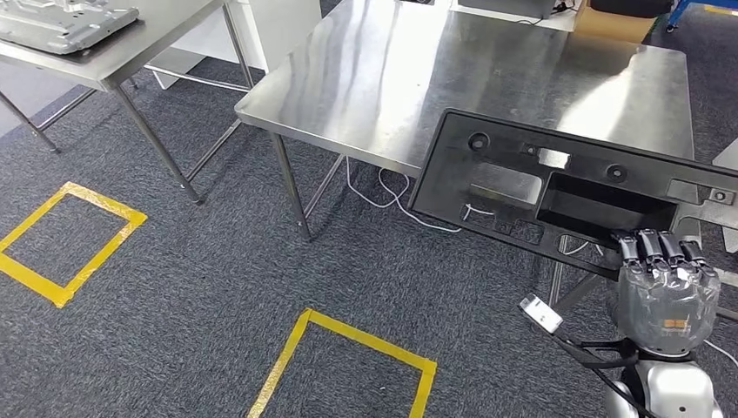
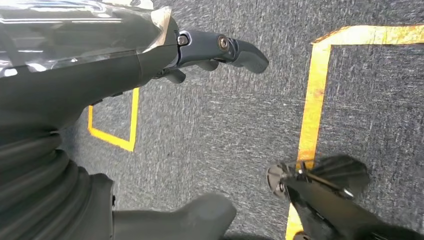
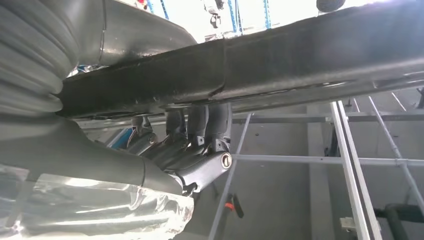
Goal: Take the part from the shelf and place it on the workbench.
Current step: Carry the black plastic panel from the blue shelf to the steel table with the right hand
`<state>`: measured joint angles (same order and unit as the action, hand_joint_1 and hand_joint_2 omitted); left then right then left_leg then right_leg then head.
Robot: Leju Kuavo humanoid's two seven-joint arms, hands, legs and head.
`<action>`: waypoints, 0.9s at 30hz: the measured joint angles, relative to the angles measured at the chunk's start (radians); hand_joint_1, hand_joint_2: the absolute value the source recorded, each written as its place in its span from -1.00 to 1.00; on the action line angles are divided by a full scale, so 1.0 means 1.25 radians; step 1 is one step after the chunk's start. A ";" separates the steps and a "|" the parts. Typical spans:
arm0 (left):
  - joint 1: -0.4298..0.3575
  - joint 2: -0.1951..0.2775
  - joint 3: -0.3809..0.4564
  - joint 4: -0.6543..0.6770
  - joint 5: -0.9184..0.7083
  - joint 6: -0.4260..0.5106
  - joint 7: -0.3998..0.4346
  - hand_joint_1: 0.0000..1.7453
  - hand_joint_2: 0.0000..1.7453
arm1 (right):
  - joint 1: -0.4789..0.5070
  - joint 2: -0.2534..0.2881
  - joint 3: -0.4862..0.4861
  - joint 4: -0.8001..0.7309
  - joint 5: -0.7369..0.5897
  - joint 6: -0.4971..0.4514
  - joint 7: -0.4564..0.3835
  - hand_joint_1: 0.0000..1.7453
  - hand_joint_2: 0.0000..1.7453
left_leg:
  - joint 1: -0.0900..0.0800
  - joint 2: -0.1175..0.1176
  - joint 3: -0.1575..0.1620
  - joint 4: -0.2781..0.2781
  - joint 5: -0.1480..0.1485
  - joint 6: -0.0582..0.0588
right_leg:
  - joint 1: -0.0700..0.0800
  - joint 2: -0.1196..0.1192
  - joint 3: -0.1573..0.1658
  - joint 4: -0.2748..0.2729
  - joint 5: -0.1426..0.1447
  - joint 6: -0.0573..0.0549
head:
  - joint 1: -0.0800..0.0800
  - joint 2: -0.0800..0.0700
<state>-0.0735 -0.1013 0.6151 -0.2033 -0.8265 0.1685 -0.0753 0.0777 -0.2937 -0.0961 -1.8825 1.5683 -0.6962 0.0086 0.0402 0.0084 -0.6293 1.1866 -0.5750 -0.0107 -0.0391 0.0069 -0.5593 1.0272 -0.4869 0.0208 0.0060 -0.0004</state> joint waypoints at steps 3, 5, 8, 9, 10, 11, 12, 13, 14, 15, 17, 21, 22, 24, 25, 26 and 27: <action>0.004 0.000 0.003 0.000 0.000 0.000 0.004 -1.00 1.00 | 0.000 0.000 0.003 0.001 0.000 0.000 0.002 1.00 1.00 | -0.010 -0.001 -0.094 0.114 -0.006 0.015 | 0.015 0.004 0.015 0.000 -0.014 -0.014 | -0.001 0.000; 0.005 0.001 0.007 0.000 0.000 0.000 0.005 -1.00 1.00 | 0.000 0.000 0.004 0.002 0.000 0.000 0.005 1.00 1.00 | -0.024 -0.005 -0.086 0.044 0.063 0.039 | 0.024 0.008 0.030 -0.001 -0.026 -0.018 | -0.001 0.000; 0.004 0.008 0.011 0.000 0.000 0.001 0.005 -1.00 1.00 | 0.003 0.000 0.004 0.002 0.000 0.000 0.009 1.00 1.00 | -0.051 -0.010 -0.033 -0.097 0.132 0.078 | 0.029 0.013 0.045 -0.008 -0.043 -0.016 | 0.002 0.000; 0.004 0.010 0.012 0.000 0.000 0.001 0.005 -1.00 1.00 | 0.005 -0.001 0.004 0.002 0.000 0.000 0.010 1.00 1.00 | -0.056 -0.009 -0.024 -0.114 0.130 0.085 | 0.029 0.014 0.053 -0.009 -0.044 -0.012 | 0.003 0.000; 0.004 0.011 0.012 0.000 -0.001 0.001 0.005 -1.00 1.00 | 0.008 -0.001 0.004 0.002 0.000 0.000 0.011 1.00 1.00 | -0.058 -0.005 -0.017 -0.122 0.126 0.088 | 0.030 0.014 0.061 -0.010 -0.042 -0.005 | 0.003 0.000; 0.004 0.011 0.012 0.000 -0.001 0.001 0.005 -1.00 1.00 | 0.010 -0.003 0.003 0.001 0.000 0.000 0.012 1.00 1.00 | -0.058 -0.006 -0.006 -0.133 0.125 0.090 | 0.031 0.013 0.067 -0.008 -0.040 -0.001 | 0.002 0.000; 0.004 0.011 0.013 0.000 -0.001 0.001 0.005 -1.00 1.00 | 0.012 -0.005 0.003 -0.001 0.000 0.000 0.013 1.00 1.00 | -0.057 -0.006 0.008 -0.147 0.125 0.090 | 0.031 0.011 0.071 0.000 -0.040 0.003 | 0.001 0.000; 0.004 0.011 0.013 0.000 -0.002 0.001 0.006 -1.00 1.00 | 0.013 -0.007 0.003 -0.003 0.000 -0.001 0.013 1.00 1.00 | -0.054 -0.006 0.023 -0.158 0.126 0.089 | 0.031 0.009 0.062 0.019 -0.044 0.006 | 0.000 0.000; 0.004 0.010 0.013 0.000 -0.002 0.001 0.006 -1.00 1.00 | 0.013 -0.009 0.002 -0.005 0.000 -0.001 0.014 1.00 1.00 | -0.050 -0.006 0.036 -0.168 0.126 0.086 | 0.031 0.008 0.043 0.052 -0.052 0.006 | 0.000 0.000; 0.003 0.010 0.013 0.000 -0.003 0.001 0.006 -1.00 1.00 | 0.015 -0.011 0.001 -0.007 0.000 -0.001 0.015 1.00 1.00 | -0.048 -0.006 0.044 -0.172 0.124 0.083 | 0.029 0.006 0.014 0.098 -0.064 0.007 | 0.000 0.000; 0.003 0.009 0.013 0.000 -0.005 0.000 0.006 -1.00 1.00 | 0.024 -0.013 -0.001 -0.011 0.000 -0.001 0.016 1.00 1.00 | -0.043 -0.007 0.054 -0.174 0.113 0.077 | 0.026 0.006 -0.054 0.180 -0.093 0.007 | 0.000 0.000; 0.008 0.007 0.013 0.001 -0.007 -0.002 0.006 -1.00 1.00 | 0.061 -0.014 -0.012 -0.028 -0.002 -0.001 0.017 1.00 1.00 | -0.031 -0.009 0.093 -0.173 0.078 0.057 | 0.005 -0.001 -0.076 0.097 -0.039 0.050 | 0.000 0.000; 0.008 0.008 0.014 0.001 -0.007 -0.002 0.006 -1.00 1.00 | 0.070 -0.014 -0.015 -0.033 -0.004 -0.001 0.017 1.00 1.00 | -0.029 -0.009 0.103 -0.168 0.066 0.050 | 0.000 -0.011 -0.067 0.048 -0.004 0.061 | 0.002 0.000; 0.008 0.011 0.015 0.001 -0.006 -0.002 0.005 -1.00 1.00 | 0.086 -0.016 -0.020 -0.042 -0.008 -0.002 0.018 1.00 1.00 | -0.031 -0.006 0.114 -0.162 0.042 0.038 | -0.003 -0.030 -0.052 -0.004 0.037 0.056 | 0.007 0.000; 0.007 0.012 0.016 0.000 -0.006 -0.002 0.005 -1.00 1.00 | 0.092 -0.018 -0.021 -0.047 -0.010 -0.002 0.018 1.00 1.00 | -0.031 -0.003 0.120 -0.157 0.032 0.033 | -0.002 -0.034 -0.048 -0.008 0.038 0.042 | 0.008 0.000; 0.007 0.012 0.017 0.000 -0.006 -0.003 0.005 -1.00 1.00 | 0.095 -0.020 -0.022 -0.051 -0.012 -0.002 0.018 1.00 1.00 | -0.030 -0.001 0.122 -0.155 0.026 0.028 | -0.001 -0.031 -0.041 -0.005 0.037 0.027 | 0.008 0.000; 0.006 0.012 0.018 0.000 -0.005 -0.003 0.004 -1.00 1.00 | 0.099 -0.022 -0.024 -0.057 -0.013 -0.002 0.018 1.00 1.00 | -0.026 0.001 0.124 -0.143 0.024 0.025 | -0.002 -0.026 -0.035 -0.005 0.035 0.015 | 0.006 0.000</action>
<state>-0.0662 -0.0864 0.6380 -0.2028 -0.8333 0.1646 -0.0697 0.2015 -0.3217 -0.1259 -1.9532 1.5522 -0.6983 0.0309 0.0072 0.0101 -0.4747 1.0074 -0.5447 0.0209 -0.0411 -0.0250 -0.6026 1.0211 -0.4429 0.0397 0.0137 -0.0004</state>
